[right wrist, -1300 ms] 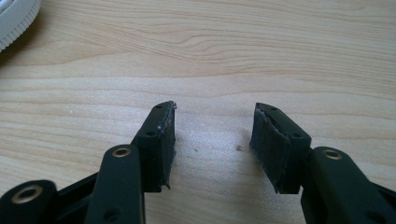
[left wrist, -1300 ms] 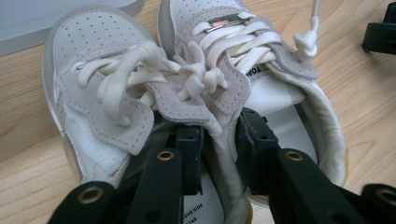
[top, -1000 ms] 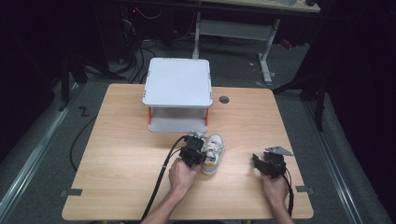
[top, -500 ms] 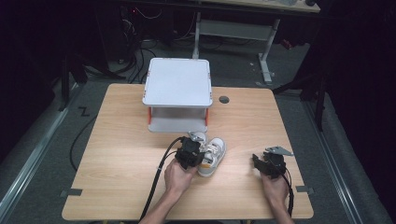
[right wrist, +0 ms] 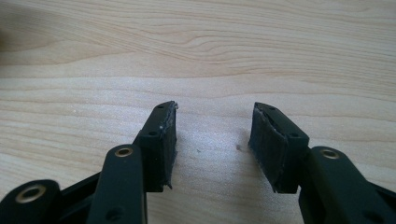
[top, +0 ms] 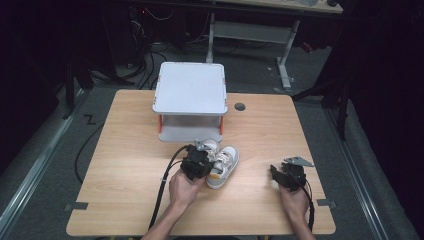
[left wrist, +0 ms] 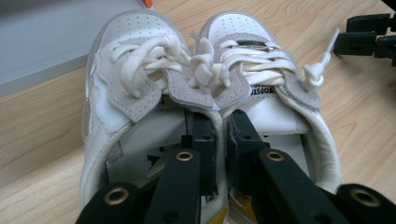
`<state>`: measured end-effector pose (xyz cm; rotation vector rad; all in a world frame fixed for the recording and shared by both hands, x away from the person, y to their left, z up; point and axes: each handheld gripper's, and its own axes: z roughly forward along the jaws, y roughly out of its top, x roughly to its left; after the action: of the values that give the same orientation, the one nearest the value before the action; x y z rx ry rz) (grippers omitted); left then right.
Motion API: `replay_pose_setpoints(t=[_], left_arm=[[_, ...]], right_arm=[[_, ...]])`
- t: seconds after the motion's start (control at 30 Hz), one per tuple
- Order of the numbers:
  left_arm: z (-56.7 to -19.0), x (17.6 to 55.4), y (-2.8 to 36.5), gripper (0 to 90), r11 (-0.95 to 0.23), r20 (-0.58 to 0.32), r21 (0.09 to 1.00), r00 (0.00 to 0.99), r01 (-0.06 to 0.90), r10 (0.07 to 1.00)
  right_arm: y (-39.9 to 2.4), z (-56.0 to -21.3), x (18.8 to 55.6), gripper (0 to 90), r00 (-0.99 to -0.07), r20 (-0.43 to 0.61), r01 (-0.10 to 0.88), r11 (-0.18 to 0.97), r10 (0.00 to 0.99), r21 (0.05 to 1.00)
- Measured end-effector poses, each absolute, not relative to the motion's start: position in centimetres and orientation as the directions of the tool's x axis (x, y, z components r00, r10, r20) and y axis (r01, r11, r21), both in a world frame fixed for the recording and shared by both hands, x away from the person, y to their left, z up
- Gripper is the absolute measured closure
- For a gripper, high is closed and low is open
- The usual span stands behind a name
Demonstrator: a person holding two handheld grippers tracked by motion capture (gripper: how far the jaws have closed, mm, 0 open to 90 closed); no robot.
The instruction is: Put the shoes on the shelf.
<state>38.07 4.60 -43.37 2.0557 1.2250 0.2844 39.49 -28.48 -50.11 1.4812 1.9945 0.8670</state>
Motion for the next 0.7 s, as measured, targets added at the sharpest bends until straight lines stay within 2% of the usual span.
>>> replay_pose_setpoints(t=[0.4, 0.7], left_arm=[[-42.3, 37.2, 6.7, 83.6, -0.282, -0.143, 0.696, 0.512, 0.660, 0.847], [-41.7, 37.6, 9.3, 83.6, -0.241, -0.130, 0.712, 0.460, 0.660, 0.878]], right_arm=[[-28.5, -50.1, 39.4, 54.5, -0.291, -0.020, 0.637, 0.209, 0.957, 0.742], [-27.9, -49.2, 39.3, 55.9, -0.358, 0.013, 0.624, 0.229, 0.934, 0.747]])
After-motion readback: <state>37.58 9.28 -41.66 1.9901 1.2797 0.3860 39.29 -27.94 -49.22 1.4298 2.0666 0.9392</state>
